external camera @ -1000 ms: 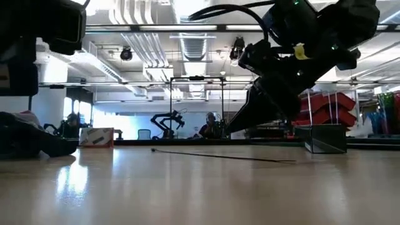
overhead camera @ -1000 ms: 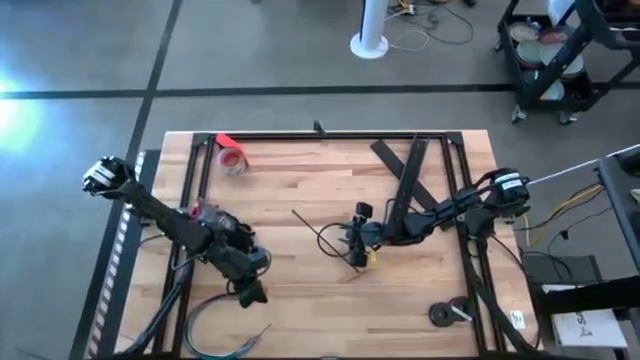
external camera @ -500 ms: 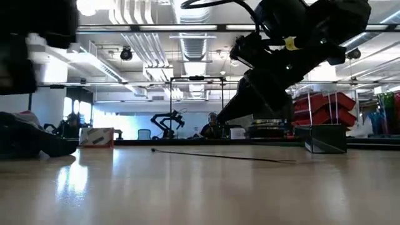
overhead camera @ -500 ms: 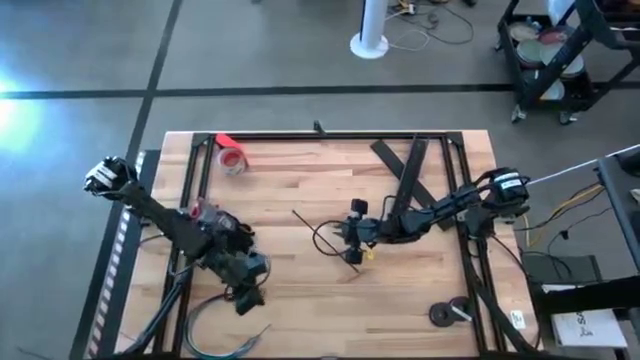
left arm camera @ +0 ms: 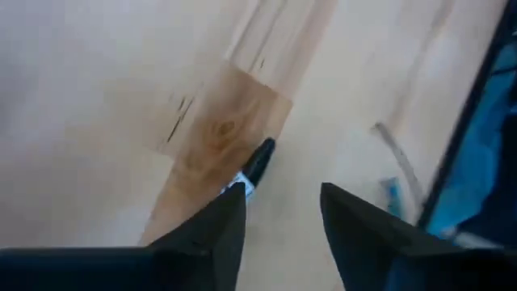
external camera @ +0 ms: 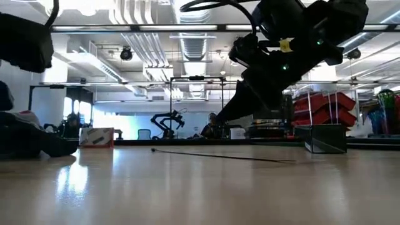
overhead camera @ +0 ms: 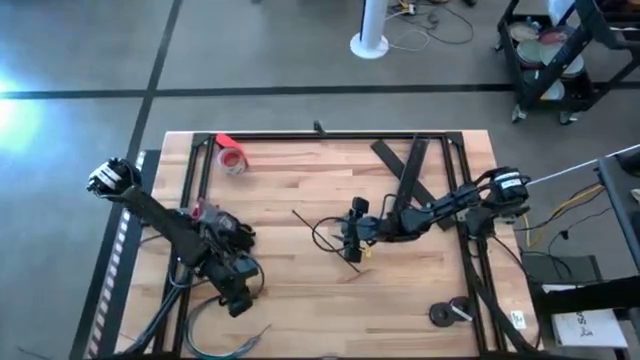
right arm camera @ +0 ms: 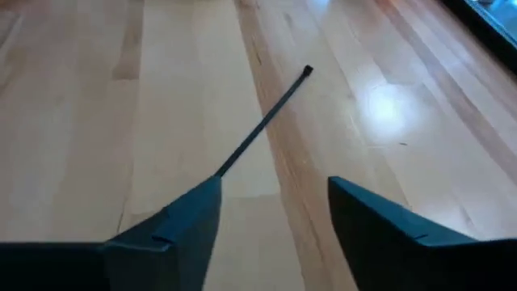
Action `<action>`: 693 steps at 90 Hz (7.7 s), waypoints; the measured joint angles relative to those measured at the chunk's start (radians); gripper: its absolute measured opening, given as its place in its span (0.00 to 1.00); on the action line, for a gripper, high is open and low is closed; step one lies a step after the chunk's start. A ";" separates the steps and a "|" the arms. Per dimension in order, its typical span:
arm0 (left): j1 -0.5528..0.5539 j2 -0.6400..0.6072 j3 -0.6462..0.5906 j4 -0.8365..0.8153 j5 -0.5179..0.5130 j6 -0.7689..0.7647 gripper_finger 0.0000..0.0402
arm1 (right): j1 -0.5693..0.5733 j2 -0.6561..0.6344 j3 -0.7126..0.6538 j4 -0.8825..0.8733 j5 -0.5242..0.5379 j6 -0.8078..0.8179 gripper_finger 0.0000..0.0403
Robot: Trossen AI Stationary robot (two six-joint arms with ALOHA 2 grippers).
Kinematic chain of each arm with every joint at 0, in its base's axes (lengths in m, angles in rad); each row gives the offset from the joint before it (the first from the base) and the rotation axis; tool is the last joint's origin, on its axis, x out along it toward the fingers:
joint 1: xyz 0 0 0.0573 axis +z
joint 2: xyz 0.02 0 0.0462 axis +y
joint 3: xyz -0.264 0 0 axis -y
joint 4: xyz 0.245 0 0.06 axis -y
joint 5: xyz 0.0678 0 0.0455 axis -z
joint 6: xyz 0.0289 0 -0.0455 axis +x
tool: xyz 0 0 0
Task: Ziptie cables
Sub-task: Wrap the zip tie around the cable bundle
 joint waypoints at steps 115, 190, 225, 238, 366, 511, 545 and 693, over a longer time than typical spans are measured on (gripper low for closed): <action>-0.019 0.169 0.298 -0.263 -0.730 0.231 0.02 | 0.067 0.027 -0.001 0.473 -0.311 -0.182 0.47; -0.034 0.178 0.285 0.104 -1.029 0.500 0.02 | 0.072 0.246 0.392 0.320 -0.366 -0.202 0.20; -0.061 0.177 0.285 0.116 -1.054 0.520 0.02 | 0.073 0.245 0.395 0.336 -0.369 -0.182 0.12; -0.074 0.177 0.285 0.115 -1.058 0.521 0.02 | 0.073 0.246 0.395 0.336 -0.368 -0.170 0.16; -0.046 0.166 0.279 0.073 -1.005 0.547 0.21 | 0.081 0.067 0.385 -0.344 -0.291 -0.150 0.02; 0.507 0.492 -0.011 0.664 -0.611 0.854 0.05 | 0.071 -0.376 0.311 -0.958 -0.202 -0.156 0.02; 0.414 0.361 -0.049 0.507 -0.599 0.778 0.05 | 0.071 -0.372 0.289 -0.763 -0.049 -0.236 0.02; 0.410 0.344 -0.058 0.532 -0.600 0.794 0.05 | -0.161 -0.306 0.101 -0.622 -0.069 -0.512 0.49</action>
